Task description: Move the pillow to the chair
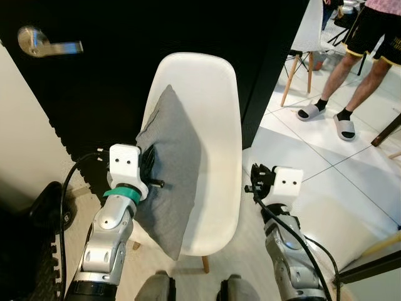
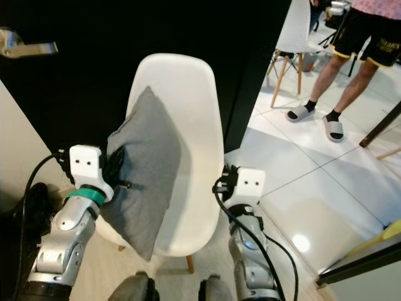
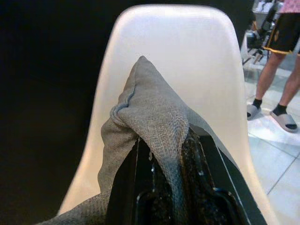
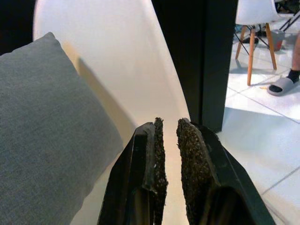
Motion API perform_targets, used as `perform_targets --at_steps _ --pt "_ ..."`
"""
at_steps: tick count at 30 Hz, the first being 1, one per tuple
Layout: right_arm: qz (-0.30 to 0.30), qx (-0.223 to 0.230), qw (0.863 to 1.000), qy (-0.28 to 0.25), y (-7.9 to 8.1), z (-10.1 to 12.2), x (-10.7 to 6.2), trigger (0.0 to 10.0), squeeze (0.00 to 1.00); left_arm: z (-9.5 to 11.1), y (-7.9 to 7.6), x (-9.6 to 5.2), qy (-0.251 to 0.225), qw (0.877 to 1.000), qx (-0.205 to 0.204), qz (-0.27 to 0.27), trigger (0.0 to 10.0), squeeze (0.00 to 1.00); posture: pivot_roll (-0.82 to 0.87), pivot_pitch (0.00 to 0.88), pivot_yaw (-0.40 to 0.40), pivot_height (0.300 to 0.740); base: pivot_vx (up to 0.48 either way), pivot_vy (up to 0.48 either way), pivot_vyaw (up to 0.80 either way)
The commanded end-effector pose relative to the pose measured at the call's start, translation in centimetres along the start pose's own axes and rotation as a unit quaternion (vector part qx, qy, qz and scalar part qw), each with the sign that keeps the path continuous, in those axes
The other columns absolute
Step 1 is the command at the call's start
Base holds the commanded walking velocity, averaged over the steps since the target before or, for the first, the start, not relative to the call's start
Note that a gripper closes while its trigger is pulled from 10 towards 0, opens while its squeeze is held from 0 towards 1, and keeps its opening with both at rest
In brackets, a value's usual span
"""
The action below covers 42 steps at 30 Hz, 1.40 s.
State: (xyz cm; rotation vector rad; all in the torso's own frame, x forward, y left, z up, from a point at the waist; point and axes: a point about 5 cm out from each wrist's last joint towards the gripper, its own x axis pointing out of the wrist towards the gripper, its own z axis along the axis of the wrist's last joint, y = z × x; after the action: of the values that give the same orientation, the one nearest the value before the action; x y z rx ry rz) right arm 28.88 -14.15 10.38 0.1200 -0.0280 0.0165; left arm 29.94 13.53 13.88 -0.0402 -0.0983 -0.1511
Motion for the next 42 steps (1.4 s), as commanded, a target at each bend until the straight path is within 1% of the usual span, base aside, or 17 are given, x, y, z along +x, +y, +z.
perform_targets --at_steps 1,10,14,15,18,20,21,22,23,24,25,31,35,38,39,40,42 --pt "-0.007 0.004 1.0 0.011 -0.3 -0.4 -0.3 10.0 0.0 1.1 -0.2 0.1 -0.033 0.999 0.001 -0.005 10.0 0.0 0.03 0.02 0.069 0.615 0.0 0.0 0.0" --pt "-0.009 0.004 1.0 0.015 -0.4 -0.6 -0.4 10.0 0.0 1.0 -0.1 0.1 -0.028 1.0 0.001 -0.011 10.0 0.0 0.03 0.022 0.069 0.611 0.0 0.0 0.0" --pt "-0.008 0.002 1.0 0.021 -0.4 -0.9 -0.3 10.0 0.0 0.3 -0.6 0.0 0.001 0.998 -0.002 -0.055 10.0 0.0 0.03 0.025 0.066 0.611 0.0 0.0 0.0" --pt "-0.008 -0.002 1.0 0.029 -0.6 -1.2 -0.1 10.0 0.0 -1.5 -1.6 0.0 0.059 0.989 0.035 -0.127 10.0 0.0 0.04 0.033 0.061 0.611 0.0 0.0 0.0" --pt "-0.008 -0.002 1.0 0.029 -0.6 -1.2 -0.1 10.0 0.0 -1.5 -1.6 0.0 0.059 0.989 0.035 -0.127 10.0 0.0 0.04 0.033 0.061 0.611 0.0 0.0 0.0" --pt "-0.007 -0.008 0.999 0.033 -0.8 -1.4 0.1 10.0 0.0 -2.8 -2.0 0.3 0.092 0.982 0.066 -0.153 10.0 0.0 0.04 0.035 0.061 0.611 0.0 0.0 0.0" --pt "-0.007 -0.008 0.999 0.033 -0.8 -1.4 0.1 10.0 0.0 -2.8 -2.0 0.3 0.092 0.982 0.066 -0.153 10.0 0.0 0.04 0.035 0.061 0.611 0.0 0.0 0.0" --pt "-0.005 -0.017 0.999 0.033 -1.1 -1.2 0.8 10.0 0.0 -4.6 -2.3 1.4 0.134 0.972 0.121 -0.153 10.0 0.0 0.03 0.05 0.063 0.611 0.0 0.0 0.0" --pt "-0.005 -0.017 0.999 0.033 -1.1 -1.2 0.8 10.0 0.0 -4.6 -2.3 1.4 0.134 0.972 0.121 -0.153 10.0 0.0 0.03 0.05 0.063 0.611 0.0 0.0 0.0" --pt "-0.003 -0.023 0.999 0.033 -1.2 -1.1 1.2 10.0 0.0 -5.5 -2.4 2.2 0.153 0.964 0.165 -0.14 10.0 0.0 0.03 0.054 0.065 0.611 0.0 0.0 0.0" --pt "-0.002 -0.024 0.999 0.032 -1.2 -1.0 1.3 10.0 0.0 -5.6 -2.4 2.4 0.153 0.963 0.177 -0.131 10.0 0.0 0.03 0.054 0.065 0.611 0.0 0.0 0.0" --pt "-0.002 -0.031 0.999 0.026 -1.3 -0.6 1.5 10.0 0.0 -4.7 -1.7 4.3 0.142 0.973 0.174 -0.051 10.0 0.0 0.01 0.06 0.08 0.611 0.0 0.0 0.0" --pt "-0.005 -0.031 0.999 0.025 -1.4 -0.6 1.4 10.0 0.0 -4.2 -1.6 4.6 0.137 0.977 0.16 -0.046 10.0 0.0 0.01 0.06 0.081 0.611 0.0 0.0 0.0" --pt "-0.011 -0.029 0.999 0.027 -1.5 -0.9 1.1 10.0 0.0 -4.1 -1.6 4.3 0.135 0.978 0.133 -0.082 10.0 0.0 0.02 0.059 0.083 0.611 0.0 0.0 0.0" --pt "-0.011 -0.029 0.999 0.028 -1.5 -1.0 1.0 10.0 0.0 -4.3 -1.8 4.1 0.138 0.978 0.118 -0.102 10.0 0.59 0.02 0.059 0.083 0.611 0.0 0.0 0.0" --pt "-0.011 -0.028 0.999 0.028 -1.5 -1.0 1.0 10.0 0.0 -4.4 -2.0 3.7 0.137 0.978 0.099 -0.124 10.0 1.0 0.02 0.059 0.083 0.611 0.0 0.0 0.0" --pt "-0.011 -0.028 0.999 0.028 -1.5 -1.0 1.0 10.0 0.0 -4.4 -2.0 3.7 0.137 0.978 0.099 -0.124 10.0 1.0 0.02 0.059 0.083 0.611 0.0 0.0 0.0"
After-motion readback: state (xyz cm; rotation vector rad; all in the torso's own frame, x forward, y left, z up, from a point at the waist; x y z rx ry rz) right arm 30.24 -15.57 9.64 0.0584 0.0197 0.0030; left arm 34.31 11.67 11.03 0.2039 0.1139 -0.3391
